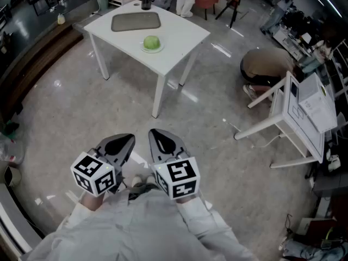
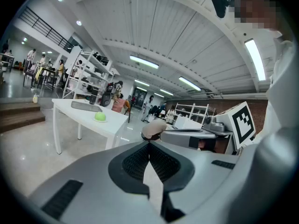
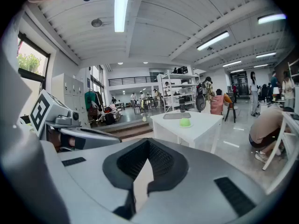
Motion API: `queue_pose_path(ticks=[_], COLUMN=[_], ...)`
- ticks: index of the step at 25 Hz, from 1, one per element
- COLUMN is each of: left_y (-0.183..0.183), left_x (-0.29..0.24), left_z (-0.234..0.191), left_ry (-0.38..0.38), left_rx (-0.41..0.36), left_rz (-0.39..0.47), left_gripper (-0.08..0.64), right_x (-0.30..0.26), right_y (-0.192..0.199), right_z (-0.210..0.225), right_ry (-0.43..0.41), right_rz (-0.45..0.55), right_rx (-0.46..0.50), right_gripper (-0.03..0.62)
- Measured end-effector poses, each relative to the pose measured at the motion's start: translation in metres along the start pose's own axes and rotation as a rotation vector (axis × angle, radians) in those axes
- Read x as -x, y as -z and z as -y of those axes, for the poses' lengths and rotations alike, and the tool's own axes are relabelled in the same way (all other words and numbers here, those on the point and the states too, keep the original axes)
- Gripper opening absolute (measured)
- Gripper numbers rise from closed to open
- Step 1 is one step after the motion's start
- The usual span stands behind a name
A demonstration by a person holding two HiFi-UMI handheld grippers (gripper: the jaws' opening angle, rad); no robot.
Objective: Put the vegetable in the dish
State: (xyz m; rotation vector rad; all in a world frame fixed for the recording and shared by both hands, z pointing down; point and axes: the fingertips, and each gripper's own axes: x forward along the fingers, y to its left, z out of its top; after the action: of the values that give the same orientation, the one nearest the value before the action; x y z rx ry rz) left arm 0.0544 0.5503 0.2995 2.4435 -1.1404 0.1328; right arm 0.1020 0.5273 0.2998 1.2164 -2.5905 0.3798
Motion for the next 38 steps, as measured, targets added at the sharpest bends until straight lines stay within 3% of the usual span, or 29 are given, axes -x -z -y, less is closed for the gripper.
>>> queue_pose_path(ticks=[12, 18, 25, 31, 35, 38], left_y=[0.006, 0.003, 0.016, 0.029, 0.032, 0.026], left_x=[-0.01, -0.018, -0.032, -0.042, -0.052, -0.061], left_z=[0.012, 0.008, 0.015, 0.011, 0.006, -0.009], left_ry=[0.006, -0.043, -0.037, -0.036, -0.033, -0.035], left_rx=[0.013, 0.027, 0.058, 0.106, 0.078, 0.058], left_rz=[-0.015, 0.011, 0.0, -0.012, -0.04, -0.049], left_gripper=[0.009, 0.009, 0.009, 0.009, 0.009, 0.009], right_x=[0.007, 0.005, 0.007, 0.013, -0.003, -0.023], right_y=[0.008, 0.012, 0.032, 0.043, 0.044, 0.032], right_z=[0.006, 0.012, 0.022, 0.042, 0.039, 0.045], right_ry=[-0.008, -0.039, -0.093, -0.088, -0.138, -0.111], right_rz=[-0.016, -0.004, -0.059, -0.088, -0.088, -0.063], right_rx=[0.005, -0.002, -0.01, -0.017, 0.015, 0.031], right_gripper=[0.014, 0.014, 0.015, 0.015, 0.015, 0.015])
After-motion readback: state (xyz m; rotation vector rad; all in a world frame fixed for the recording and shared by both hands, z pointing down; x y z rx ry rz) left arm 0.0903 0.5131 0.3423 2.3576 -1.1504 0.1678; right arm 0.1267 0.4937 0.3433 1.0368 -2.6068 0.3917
